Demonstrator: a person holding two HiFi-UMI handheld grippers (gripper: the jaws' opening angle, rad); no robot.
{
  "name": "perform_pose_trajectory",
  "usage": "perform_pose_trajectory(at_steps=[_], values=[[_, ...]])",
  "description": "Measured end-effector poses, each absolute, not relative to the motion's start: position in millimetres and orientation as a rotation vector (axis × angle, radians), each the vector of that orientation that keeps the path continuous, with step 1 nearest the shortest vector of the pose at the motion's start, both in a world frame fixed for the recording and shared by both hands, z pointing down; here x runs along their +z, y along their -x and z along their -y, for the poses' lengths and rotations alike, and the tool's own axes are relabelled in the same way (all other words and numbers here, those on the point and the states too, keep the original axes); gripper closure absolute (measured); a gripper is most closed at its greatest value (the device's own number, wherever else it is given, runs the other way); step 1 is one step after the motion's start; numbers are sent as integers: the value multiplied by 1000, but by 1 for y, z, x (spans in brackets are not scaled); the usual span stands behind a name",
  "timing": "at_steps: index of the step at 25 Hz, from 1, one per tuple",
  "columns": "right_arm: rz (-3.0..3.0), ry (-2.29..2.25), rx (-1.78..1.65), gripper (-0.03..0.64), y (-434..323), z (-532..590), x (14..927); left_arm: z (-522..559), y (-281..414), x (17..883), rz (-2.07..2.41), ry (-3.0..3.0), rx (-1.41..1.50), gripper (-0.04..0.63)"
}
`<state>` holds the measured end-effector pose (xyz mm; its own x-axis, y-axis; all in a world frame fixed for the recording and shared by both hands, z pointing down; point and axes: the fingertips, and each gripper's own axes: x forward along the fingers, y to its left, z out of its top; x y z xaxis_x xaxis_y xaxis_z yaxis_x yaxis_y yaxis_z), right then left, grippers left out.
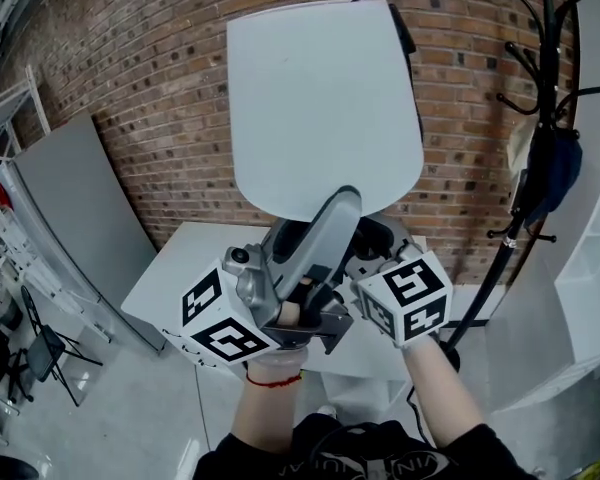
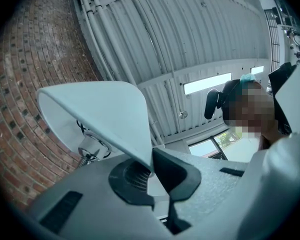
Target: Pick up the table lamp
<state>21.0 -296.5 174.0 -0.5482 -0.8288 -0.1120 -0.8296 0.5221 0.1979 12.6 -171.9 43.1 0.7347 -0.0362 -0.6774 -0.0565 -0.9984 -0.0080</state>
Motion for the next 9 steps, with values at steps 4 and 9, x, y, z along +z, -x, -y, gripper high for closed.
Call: perform_pose_trajectory(at_steps=[4,9], values=[[-2739,1497,366,465,-20,300,179,177,-11,47,-86,2908,1131,584],[-2735,1508,380,465,-16,311,181,187,-7,50,-82,2905,1127,584]])
